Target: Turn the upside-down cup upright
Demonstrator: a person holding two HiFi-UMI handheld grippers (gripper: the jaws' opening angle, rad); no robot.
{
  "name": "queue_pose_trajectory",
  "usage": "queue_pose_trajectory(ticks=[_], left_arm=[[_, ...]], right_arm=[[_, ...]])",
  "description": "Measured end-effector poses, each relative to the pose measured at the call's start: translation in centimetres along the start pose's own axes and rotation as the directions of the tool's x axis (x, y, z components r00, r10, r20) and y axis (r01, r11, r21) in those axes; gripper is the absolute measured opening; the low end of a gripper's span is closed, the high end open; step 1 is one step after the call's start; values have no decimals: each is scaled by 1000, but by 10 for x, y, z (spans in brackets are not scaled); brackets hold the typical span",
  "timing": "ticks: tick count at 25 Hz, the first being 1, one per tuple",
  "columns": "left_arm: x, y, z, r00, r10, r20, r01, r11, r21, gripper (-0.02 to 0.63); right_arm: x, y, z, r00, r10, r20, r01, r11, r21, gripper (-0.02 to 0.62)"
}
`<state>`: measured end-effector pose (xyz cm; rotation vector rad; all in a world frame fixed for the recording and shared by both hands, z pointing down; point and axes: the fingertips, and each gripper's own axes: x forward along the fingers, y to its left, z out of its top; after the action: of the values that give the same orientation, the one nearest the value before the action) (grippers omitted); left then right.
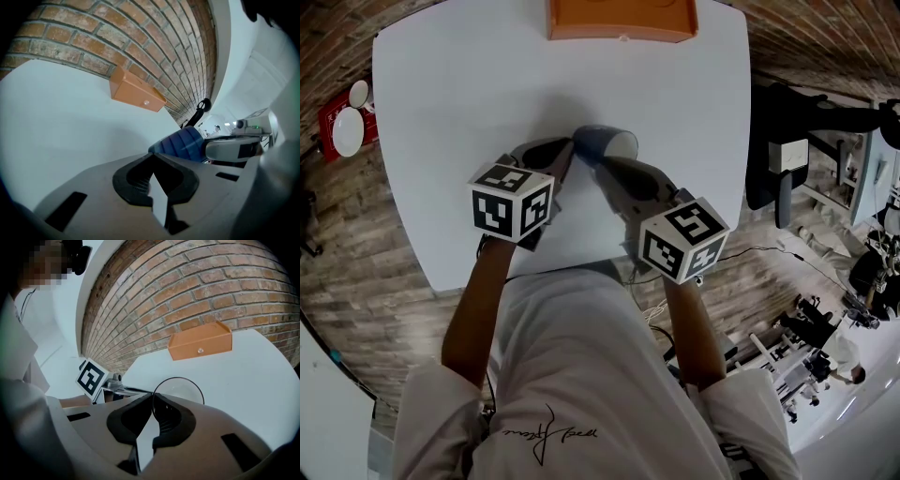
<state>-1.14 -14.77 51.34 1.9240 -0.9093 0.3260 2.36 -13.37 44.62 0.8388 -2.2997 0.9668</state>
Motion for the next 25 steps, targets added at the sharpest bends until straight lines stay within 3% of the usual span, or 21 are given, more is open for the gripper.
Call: queue_pose_trajectory(ticks=[16, 25], left_arm=[[-3, 5, -3, 1000, -10, 5, 10, 1000, -22, 11], [-3, 6, -7, 1000, 5, -8, -5, 1000, 1, 11]], right_arm=[[13, 11, -2, 999, 21, -33, -22, 999, -41, 23], [18, 14, -1, 999, 24, -48, -27, 998, -65, 23]])
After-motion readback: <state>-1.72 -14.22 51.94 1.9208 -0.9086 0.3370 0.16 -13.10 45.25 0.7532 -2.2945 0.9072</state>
